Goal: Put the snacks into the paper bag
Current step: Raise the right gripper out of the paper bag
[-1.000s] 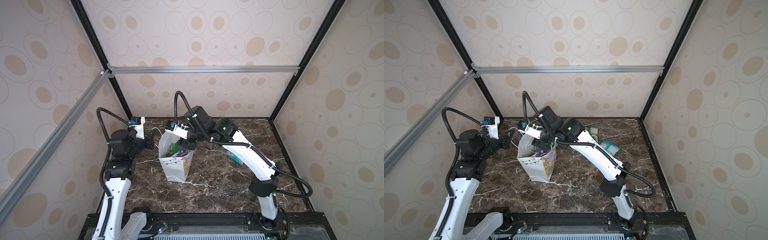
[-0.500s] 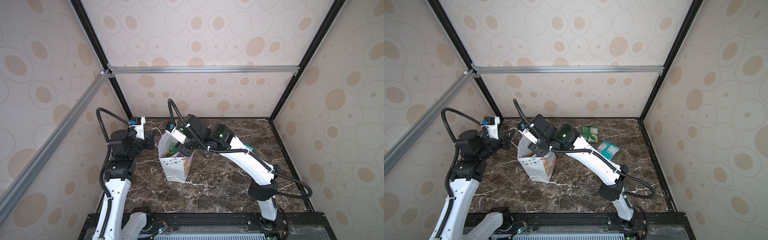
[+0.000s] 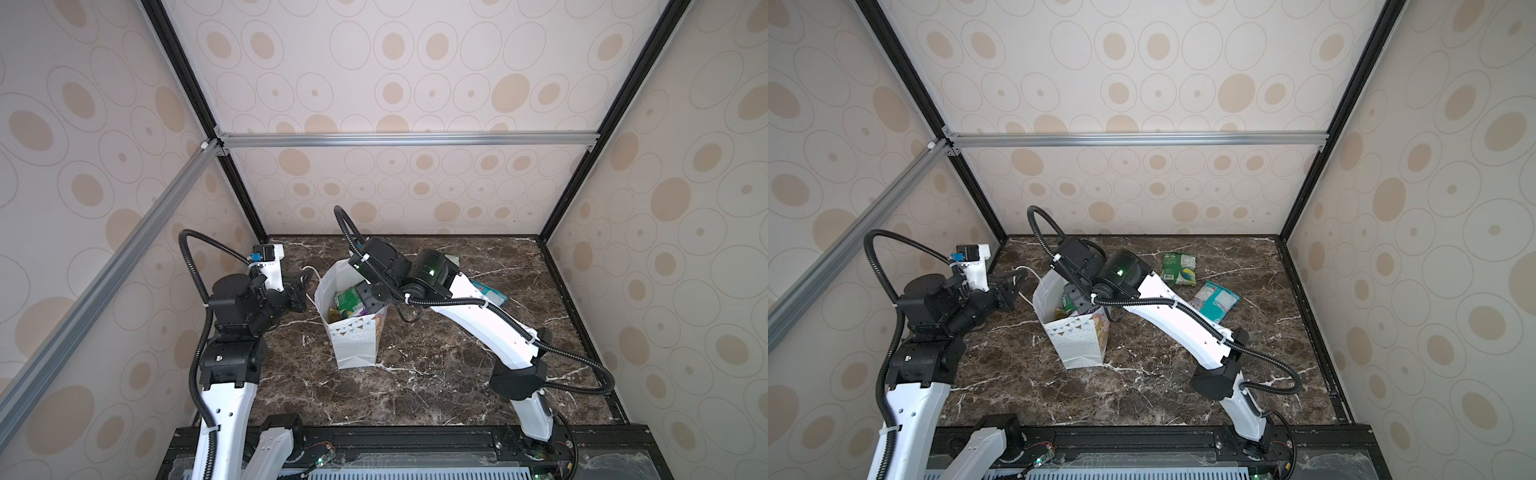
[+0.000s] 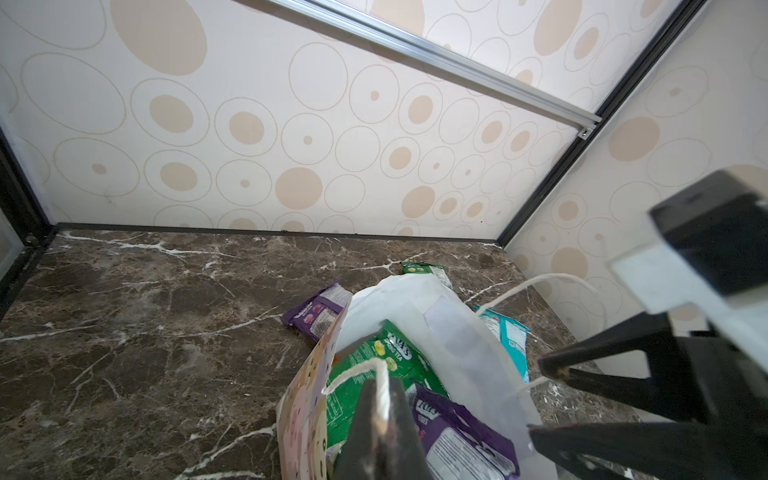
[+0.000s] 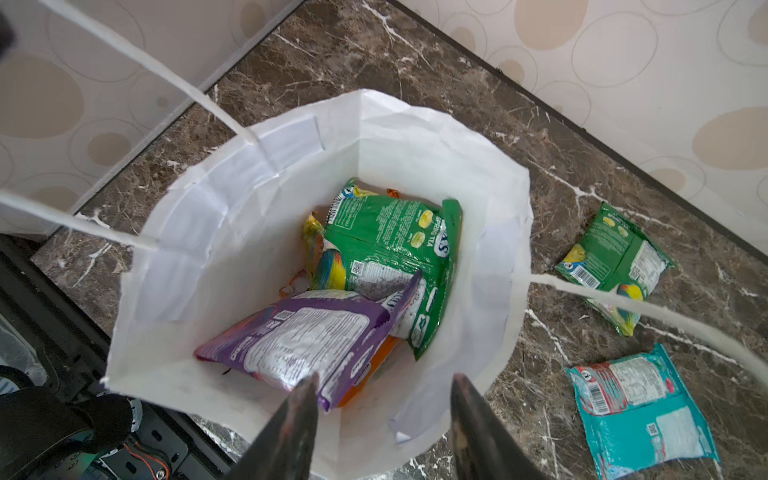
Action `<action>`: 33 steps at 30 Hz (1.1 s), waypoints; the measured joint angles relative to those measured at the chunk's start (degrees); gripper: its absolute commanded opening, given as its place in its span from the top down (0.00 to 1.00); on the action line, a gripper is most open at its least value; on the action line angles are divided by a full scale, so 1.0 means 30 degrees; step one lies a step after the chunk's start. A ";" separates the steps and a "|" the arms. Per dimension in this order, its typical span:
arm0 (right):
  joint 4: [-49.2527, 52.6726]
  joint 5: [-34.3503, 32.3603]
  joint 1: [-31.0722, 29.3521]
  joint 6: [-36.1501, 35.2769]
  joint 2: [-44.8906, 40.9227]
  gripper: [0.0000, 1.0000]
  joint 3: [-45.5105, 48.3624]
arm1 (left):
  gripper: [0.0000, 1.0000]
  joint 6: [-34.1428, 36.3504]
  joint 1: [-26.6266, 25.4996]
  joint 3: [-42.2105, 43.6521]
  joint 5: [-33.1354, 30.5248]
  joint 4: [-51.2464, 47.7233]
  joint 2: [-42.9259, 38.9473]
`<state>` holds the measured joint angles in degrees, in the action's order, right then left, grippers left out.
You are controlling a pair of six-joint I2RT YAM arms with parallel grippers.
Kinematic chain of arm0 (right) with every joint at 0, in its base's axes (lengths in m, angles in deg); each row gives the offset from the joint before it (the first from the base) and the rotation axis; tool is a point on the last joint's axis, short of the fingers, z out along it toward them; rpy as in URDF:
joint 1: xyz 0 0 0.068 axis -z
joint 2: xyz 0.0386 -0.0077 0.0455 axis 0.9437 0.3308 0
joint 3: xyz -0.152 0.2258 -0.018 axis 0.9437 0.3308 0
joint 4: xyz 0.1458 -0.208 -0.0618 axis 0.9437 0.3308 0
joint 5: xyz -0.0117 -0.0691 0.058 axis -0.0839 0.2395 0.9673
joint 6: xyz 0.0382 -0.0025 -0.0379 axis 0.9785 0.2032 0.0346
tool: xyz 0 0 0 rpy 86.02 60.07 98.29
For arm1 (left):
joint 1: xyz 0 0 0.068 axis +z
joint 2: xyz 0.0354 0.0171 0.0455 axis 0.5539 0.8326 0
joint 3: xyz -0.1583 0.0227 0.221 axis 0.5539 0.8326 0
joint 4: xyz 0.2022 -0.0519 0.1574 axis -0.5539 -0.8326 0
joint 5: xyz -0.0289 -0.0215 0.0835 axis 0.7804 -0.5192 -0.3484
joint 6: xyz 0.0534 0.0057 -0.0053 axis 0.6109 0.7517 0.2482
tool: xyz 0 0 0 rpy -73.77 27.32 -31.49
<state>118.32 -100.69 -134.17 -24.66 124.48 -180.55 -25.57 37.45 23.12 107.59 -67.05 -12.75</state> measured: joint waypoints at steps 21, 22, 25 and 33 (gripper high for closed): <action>0.0452 -0.1297 -0.0583 0.1100 0.1654 0.44 -0.0138 | 1.00 -0.0350 0.0000 0.0852 0.0124 0.0022 -0.0911; 0.0386 -0.1545 -0.0670 0.1093 0.1632 0.44 -0.0160 | 1.00 -0.0313 0.0000 0.0852 0.0109 0.0015 -0.0911; 0.0066 -0.2317 -0.1064 0.0998 0.1537 0.44 -0.0240 | 1.00 -0.0240 0.0000 0.0852 0.0044 0.0022 -0.0911; -0.0809 -0.3228 -0.1872 0.0889 0.1209 0.44 -0.0240 | 1.00 -0.0087 0.0000 0.0933 -0.0066 0.0109 -0.0918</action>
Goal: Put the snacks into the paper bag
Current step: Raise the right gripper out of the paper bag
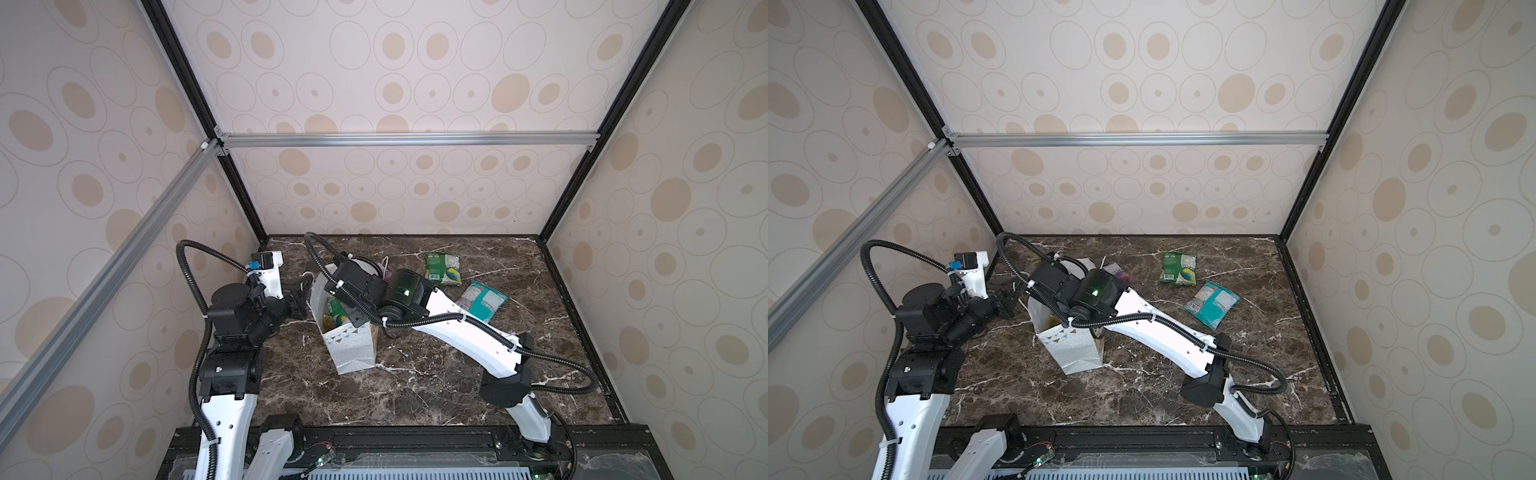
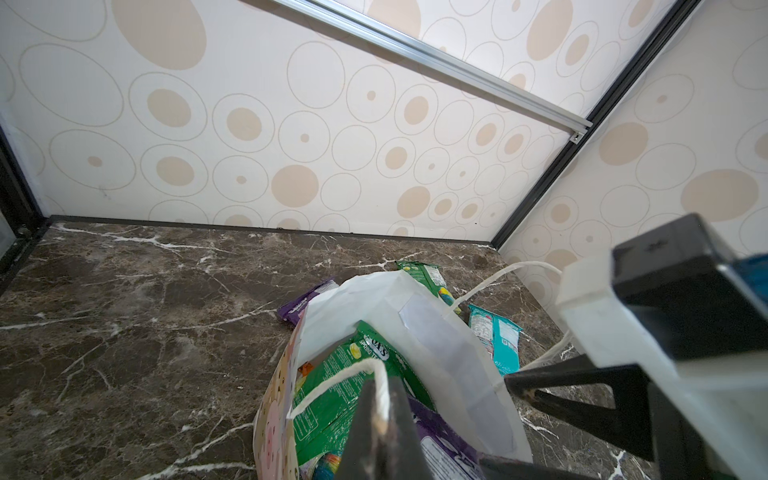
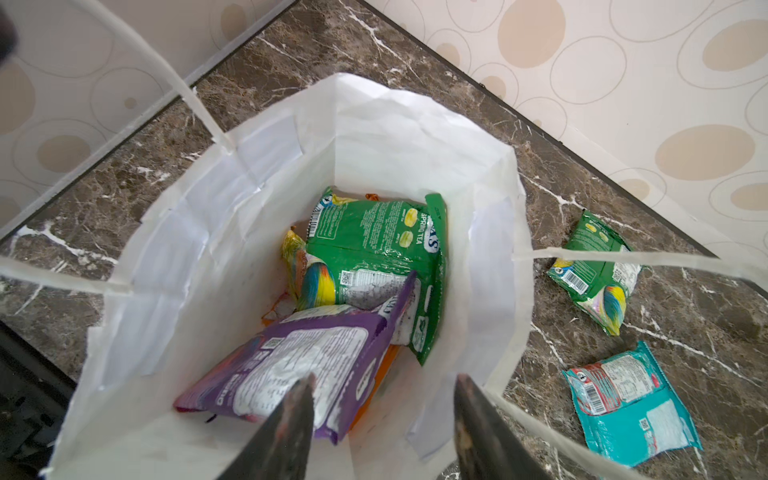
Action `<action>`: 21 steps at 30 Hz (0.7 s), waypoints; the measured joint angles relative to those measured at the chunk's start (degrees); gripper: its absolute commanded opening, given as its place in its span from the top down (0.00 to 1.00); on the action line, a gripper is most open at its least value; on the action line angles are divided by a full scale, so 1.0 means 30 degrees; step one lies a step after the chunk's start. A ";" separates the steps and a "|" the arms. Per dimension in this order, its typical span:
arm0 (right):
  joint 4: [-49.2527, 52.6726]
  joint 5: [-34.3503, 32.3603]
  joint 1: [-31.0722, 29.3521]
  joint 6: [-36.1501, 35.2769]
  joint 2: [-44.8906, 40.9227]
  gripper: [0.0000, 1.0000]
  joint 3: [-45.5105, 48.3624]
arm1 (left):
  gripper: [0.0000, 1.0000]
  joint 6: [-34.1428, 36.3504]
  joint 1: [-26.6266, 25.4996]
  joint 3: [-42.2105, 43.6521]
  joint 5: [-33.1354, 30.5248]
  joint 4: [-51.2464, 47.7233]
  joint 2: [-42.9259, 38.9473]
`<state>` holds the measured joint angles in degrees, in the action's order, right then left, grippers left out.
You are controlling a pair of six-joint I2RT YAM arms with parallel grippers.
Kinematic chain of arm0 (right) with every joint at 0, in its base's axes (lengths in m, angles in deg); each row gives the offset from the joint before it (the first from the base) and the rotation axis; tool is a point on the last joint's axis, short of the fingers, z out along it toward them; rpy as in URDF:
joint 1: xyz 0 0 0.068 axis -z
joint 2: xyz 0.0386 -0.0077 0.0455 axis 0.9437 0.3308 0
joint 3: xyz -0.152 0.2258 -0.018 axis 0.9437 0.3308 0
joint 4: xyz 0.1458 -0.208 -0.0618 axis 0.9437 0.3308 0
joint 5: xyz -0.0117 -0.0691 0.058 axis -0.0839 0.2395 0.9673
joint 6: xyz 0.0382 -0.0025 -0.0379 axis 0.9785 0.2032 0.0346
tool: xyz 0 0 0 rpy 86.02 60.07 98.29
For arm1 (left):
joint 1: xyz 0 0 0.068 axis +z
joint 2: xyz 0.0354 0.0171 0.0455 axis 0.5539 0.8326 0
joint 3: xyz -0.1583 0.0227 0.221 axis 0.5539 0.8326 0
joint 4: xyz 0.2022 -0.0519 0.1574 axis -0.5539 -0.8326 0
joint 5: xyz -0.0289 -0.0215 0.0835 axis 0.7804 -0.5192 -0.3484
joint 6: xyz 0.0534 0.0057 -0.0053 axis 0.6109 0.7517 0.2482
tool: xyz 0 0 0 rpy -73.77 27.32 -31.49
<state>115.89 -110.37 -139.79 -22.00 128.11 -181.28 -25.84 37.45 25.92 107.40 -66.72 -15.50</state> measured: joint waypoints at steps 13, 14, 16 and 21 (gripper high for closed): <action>-0.0393 0.0306 0.0270 0.0211 0.0284 0.56 0.0029 | 1.00 0.0204 0.0000 0.0058 -0.0233 -0.0015 -0.0146; -0.0379 0.0423 0.0335 0.0219 0.0357 0.57 0.0029 | 1.00 0.0211 0.0000 0.0058 -0.0240 -0.0015 -0.0168; -0.0335 0.0685 0.0452 0.0306 0.0517 0.58 0.0066 | 1.00 0.0219 0.0000 0.0066 -0.0240 -0.0058 -0.0219; -0.0146 0.1333 0.0554 0.0474 0.0860 0.58 0.0073 | 1.00 0.0226 0.0000 0.0066 -0.0248 -0.0138 -0.0277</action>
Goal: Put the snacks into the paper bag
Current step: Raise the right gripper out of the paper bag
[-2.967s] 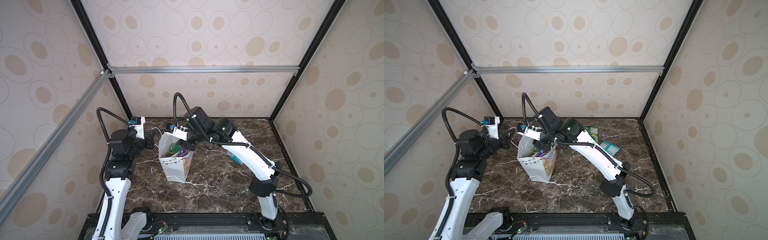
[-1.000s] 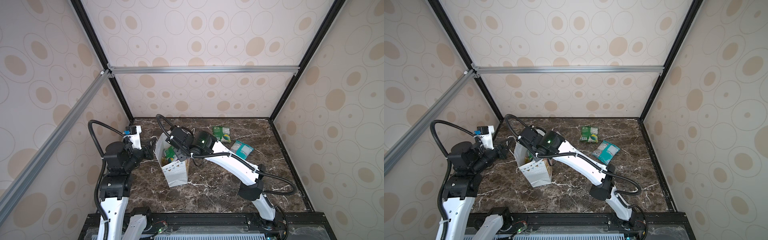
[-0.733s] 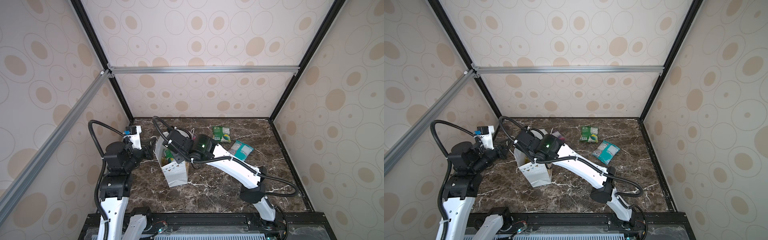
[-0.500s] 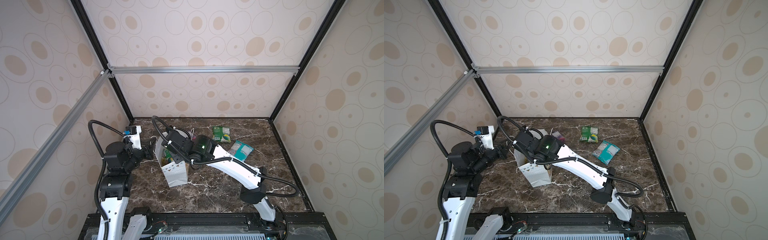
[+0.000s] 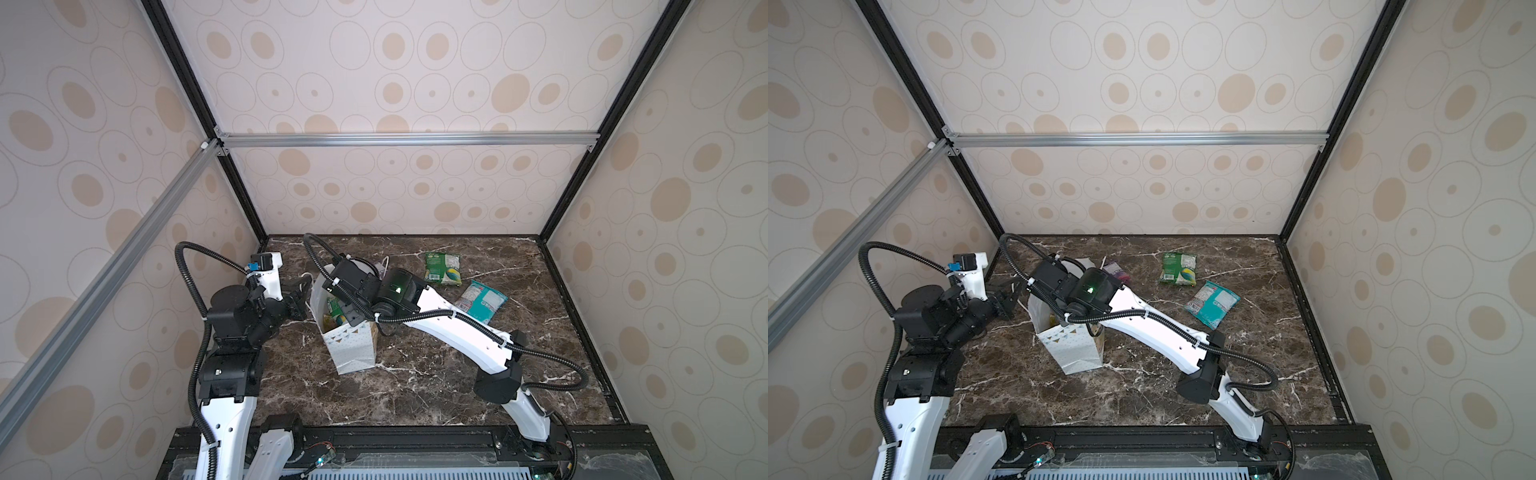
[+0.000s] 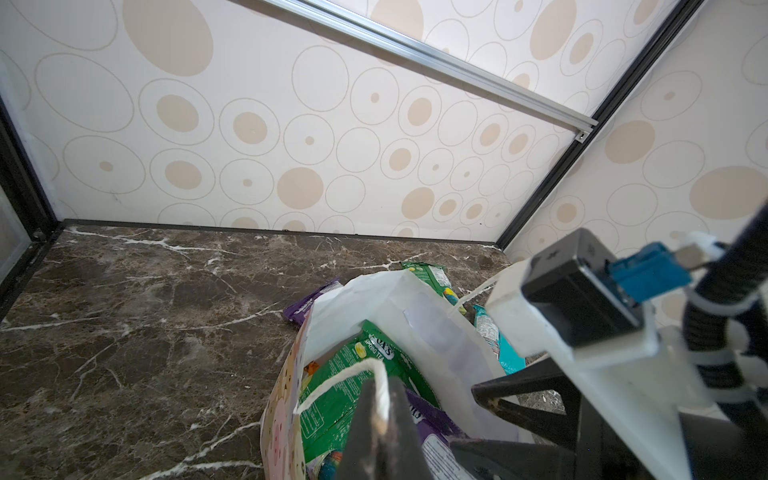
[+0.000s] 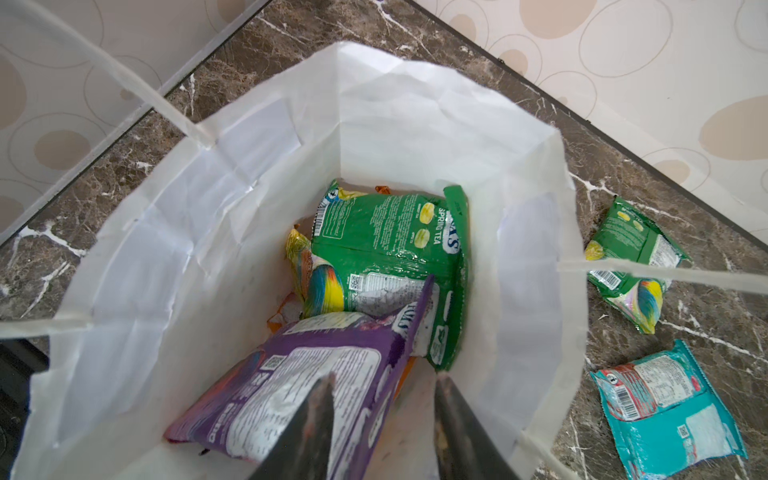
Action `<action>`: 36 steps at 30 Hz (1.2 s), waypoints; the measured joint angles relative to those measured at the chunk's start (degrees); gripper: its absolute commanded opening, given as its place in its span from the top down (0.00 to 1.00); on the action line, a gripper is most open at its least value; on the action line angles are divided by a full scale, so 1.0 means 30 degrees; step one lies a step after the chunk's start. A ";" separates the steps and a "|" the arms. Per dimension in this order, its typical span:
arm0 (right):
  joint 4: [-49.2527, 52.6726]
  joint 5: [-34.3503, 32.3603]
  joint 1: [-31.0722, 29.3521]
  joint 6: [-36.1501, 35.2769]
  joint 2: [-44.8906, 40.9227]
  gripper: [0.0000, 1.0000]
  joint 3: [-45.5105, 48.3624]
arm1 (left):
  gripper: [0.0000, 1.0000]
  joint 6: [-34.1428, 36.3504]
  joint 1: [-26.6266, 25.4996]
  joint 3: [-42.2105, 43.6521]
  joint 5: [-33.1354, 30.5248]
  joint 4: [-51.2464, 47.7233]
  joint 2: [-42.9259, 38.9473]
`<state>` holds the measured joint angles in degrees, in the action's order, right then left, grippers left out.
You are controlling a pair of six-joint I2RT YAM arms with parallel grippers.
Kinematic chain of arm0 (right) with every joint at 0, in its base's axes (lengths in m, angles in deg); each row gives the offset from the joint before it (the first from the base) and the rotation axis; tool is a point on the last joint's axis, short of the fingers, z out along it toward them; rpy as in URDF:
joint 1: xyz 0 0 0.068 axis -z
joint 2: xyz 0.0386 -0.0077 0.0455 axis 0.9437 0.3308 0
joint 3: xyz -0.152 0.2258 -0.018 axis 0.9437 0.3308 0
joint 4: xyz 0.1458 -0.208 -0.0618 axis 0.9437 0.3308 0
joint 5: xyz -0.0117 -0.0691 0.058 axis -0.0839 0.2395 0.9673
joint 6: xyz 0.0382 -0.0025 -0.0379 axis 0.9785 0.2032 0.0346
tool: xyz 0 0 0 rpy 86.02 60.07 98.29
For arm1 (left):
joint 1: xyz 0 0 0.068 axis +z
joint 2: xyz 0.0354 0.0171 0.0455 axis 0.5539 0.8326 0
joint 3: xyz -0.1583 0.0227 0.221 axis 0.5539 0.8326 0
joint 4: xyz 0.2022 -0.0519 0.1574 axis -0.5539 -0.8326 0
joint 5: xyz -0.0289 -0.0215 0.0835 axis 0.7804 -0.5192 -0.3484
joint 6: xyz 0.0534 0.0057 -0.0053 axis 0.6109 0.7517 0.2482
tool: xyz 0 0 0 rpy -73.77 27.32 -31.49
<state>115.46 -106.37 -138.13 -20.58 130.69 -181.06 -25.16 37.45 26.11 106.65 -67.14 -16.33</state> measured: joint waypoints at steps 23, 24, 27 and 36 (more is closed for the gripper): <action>-0.1129 0.1013 -0.0051 -0.0714 0.0488 1.00 -0.0226 | 1.00 0.0372 0.0000 0.0153 -0.0401 -0.0007 -0.0109; -0.1559 0.1137 -0.0087 -0.0940 0.0488 1.00 -0.0226 | 1.00 0.0408 0.0000 0.0160 -0.0437 -0.0007 -0.0109; -0.3009 0.1523 -0.0291 -0.1690 0.0488 1.00 -0.0226 | 1.00 0.0495 0.0000 0.0168 -0.0692 -0.0022 -0.0102; -0.5763 0.2798 -0.0590 -0.4095 0.0393 1.00 -0.0226 | 1.00 0.0947 0.0000 0.0015 -0.1654 -0.0736 0.0073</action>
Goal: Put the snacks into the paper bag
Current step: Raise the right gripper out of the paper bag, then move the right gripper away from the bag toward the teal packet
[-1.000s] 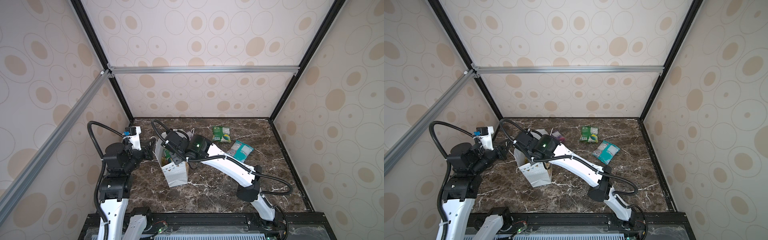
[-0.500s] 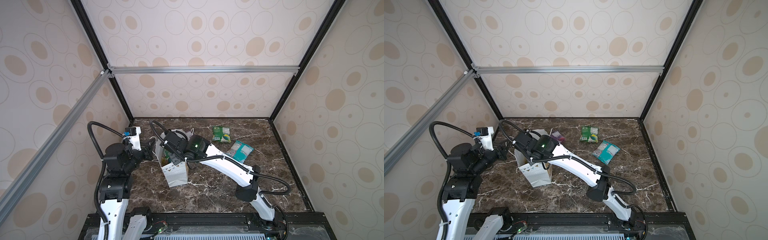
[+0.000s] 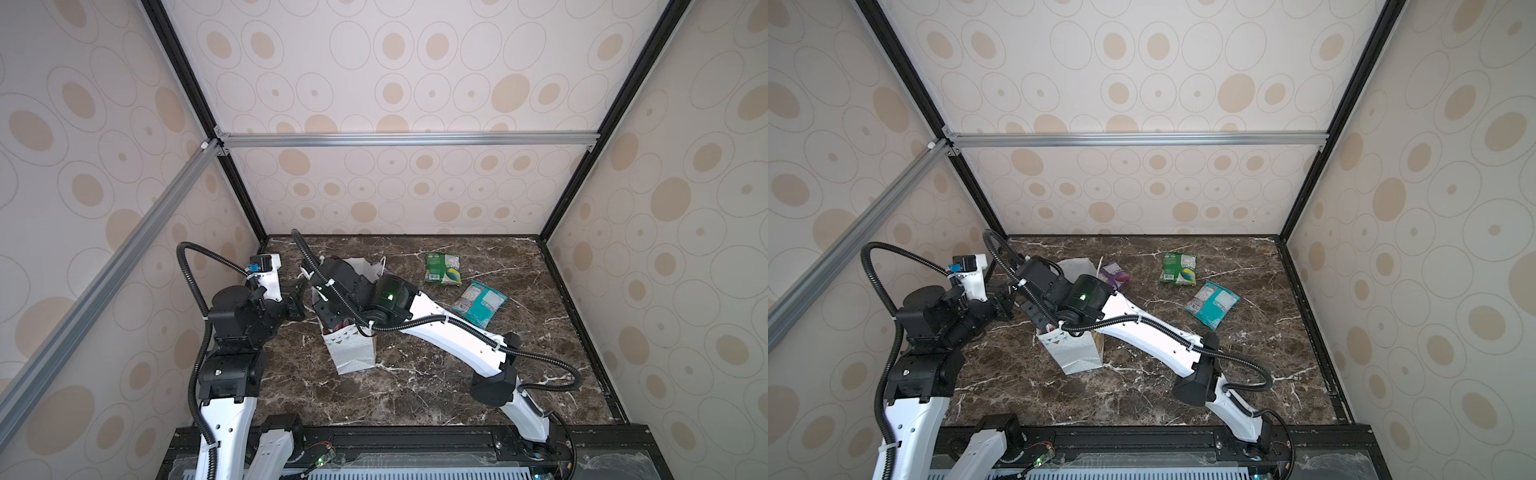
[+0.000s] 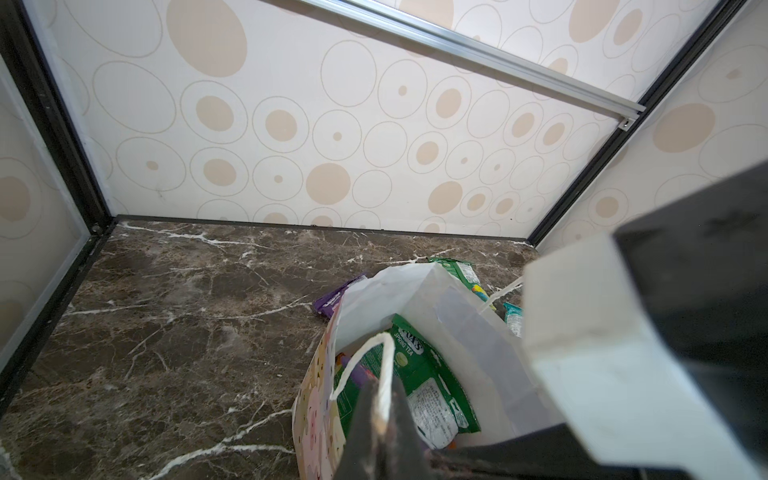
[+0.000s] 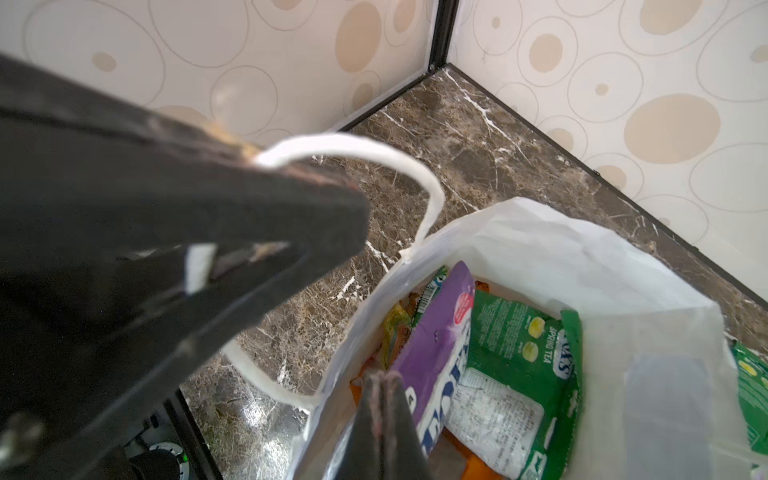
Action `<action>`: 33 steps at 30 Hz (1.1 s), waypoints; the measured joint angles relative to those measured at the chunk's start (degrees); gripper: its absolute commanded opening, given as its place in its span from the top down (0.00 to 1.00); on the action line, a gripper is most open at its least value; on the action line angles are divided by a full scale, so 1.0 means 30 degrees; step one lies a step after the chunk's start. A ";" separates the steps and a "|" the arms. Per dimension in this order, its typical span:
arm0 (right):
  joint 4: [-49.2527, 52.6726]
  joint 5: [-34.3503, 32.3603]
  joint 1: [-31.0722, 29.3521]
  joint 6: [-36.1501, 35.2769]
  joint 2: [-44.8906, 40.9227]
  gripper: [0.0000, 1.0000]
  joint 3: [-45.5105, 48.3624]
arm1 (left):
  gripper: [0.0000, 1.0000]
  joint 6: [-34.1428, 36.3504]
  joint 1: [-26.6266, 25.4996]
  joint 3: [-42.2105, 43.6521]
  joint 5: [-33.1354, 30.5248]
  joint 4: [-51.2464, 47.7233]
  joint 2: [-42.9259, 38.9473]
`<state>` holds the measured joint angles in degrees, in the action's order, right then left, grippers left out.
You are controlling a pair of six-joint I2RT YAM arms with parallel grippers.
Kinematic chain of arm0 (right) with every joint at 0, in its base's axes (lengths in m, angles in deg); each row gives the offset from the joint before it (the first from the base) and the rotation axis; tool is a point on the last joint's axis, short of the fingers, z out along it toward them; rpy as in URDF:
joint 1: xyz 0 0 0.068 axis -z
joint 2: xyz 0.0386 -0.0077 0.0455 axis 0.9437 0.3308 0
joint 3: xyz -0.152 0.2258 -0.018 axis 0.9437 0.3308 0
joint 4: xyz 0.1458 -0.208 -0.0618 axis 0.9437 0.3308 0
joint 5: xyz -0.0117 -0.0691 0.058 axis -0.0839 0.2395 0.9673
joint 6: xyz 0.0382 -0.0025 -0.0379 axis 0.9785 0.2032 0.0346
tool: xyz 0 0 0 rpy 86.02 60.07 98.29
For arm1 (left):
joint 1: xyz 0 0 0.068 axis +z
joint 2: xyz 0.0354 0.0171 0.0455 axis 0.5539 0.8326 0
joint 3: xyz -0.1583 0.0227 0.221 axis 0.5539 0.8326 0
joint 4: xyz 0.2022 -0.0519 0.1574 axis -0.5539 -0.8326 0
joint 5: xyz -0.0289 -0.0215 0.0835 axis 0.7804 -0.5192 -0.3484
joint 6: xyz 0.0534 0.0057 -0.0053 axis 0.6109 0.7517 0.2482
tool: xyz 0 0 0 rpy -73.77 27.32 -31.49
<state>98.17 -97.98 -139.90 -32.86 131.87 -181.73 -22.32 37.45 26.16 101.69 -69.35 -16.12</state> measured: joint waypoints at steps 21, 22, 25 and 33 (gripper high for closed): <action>-0.5187 0.3891 0.2178 0.0561 -0.3111 0.92 0.6768 | 1.00 0.0058 0.0000 0.0000 -0.0554 -0.0153 0.0036; -0.5115 0.3738 0.2149 0.0444 -0.3075 0.93 0.6725 | 1.00 0.0058 0.0000 0.0000 -0.0554 -0.0146 0.0066; -0.4612 0.2951 0.2069 0.0226 -0.2980 0.74 0.6098 | 1.00 0.0066 0.0000 -0.0015 -0.0554 -0.0138 0.0146; -0.3162 0.0444 0.2047 -0.1056 -0.2973 0.56 0.3526 | 1.00 0.0466 0.0000 -0.0095 -0.0597 -0.0066 0.0364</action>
<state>88.68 -96.64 -133.75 -36.03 122.95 -171.16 -20.92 37.45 25.87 99.90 -69.54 -15.02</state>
